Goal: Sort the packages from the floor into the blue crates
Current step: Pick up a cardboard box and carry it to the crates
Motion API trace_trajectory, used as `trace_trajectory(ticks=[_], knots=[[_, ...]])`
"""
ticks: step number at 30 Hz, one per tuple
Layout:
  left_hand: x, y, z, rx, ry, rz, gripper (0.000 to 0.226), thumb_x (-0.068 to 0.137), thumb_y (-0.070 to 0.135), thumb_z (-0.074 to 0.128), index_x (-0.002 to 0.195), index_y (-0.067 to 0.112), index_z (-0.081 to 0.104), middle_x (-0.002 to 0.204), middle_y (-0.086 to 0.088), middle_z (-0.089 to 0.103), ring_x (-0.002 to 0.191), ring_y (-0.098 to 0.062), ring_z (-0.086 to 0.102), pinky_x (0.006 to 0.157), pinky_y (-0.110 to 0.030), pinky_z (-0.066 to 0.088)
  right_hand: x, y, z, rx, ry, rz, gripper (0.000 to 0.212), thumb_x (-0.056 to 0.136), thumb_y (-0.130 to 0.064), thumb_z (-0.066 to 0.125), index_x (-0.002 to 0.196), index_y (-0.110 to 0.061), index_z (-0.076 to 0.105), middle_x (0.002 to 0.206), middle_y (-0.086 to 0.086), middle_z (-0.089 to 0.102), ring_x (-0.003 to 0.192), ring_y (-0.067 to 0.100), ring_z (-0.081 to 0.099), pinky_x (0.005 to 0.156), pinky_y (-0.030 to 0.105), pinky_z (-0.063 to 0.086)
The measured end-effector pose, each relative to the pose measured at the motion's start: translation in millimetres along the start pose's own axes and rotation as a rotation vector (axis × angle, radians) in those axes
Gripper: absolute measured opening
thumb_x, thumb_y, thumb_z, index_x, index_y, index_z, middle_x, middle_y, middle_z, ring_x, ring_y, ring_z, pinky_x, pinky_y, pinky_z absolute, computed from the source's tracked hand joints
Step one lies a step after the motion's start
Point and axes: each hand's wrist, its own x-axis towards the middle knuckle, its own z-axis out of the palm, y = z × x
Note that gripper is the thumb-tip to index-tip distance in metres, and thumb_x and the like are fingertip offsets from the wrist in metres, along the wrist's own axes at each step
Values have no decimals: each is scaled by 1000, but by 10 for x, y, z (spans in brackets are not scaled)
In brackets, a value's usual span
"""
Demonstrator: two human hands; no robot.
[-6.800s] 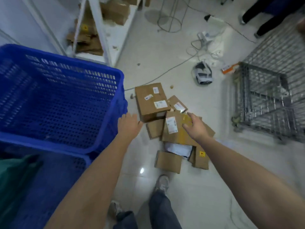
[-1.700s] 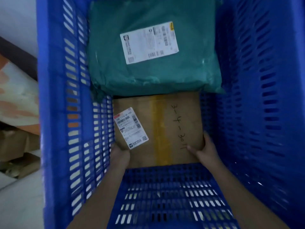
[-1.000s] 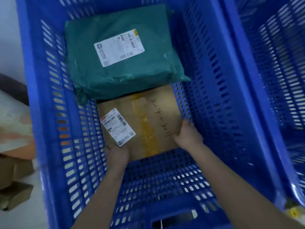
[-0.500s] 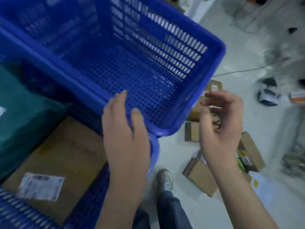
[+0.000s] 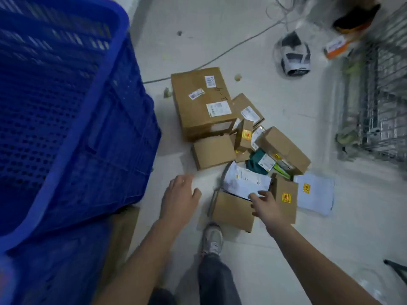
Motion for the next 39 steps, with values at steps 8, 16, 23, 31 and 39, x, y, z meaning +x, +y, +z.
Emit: trace_trajectory(ticks=[8, 16, 23, 31, 39], knots=[[757, -320, -39, -90, -100, -395, 66, 93, 46, 45, 147, 12, 26, 149, -15, 31, 133, -32, 34, 107, -41, 33, 751, -79, -270, -340, -242, 55, 44, 90, -30, 54, 127, -7, 49, 110, 12, 59, 88, 22, 54, 68, 29, 42], [1699, -349, -133, -402, -106, -523, 68, 90, 44, 51, 146, 14, 27, 150, -14, 31, 132, -32, 36, 104, -39, 34, 1356, -782, 23, -435, -224, -39, 46, 93, -28, 51, 134, -7, 43, 108, 16, 64, 86, 24, 58, 77, 33, 45], [2616, -403, -265, -904, -271, -753, 85, 82, 61, 53, 150, 26, 15, 152, -1, 29, 132, -27, 36, 102, -36, 37, 1919, -1609, 388, -755, 36, -264, 55, 88, -37, 57, 134, -12, 40, 145, 13, 29, 129, 31, 35, 95, 40, 44], [3702, -549, -226, -936, -308, -729, 128, 45, 76, 67, 150, 28, 14, 154, 1, 27, 135, -24, 35, 110, -41, 34, 3011, -2180, 724, 197, -56, 90, 78, 79, -42, 69, 140, -10, 34, 135, 8, 48, 122, 28, 48, 102, 45, 43], [4449, -887, 174, -1173, -196, -762, 79, 75, 55, 65, 142, 26, 34, 132, -3, 54, 107, -22, 55, 82, -35, 48, 3610, -1941, 1220, 766, -327, 267, 95, 63, -47, 74, 144, -23, 31, 132, 5, 57, 119, 25, 55, 102, 43, 44]])
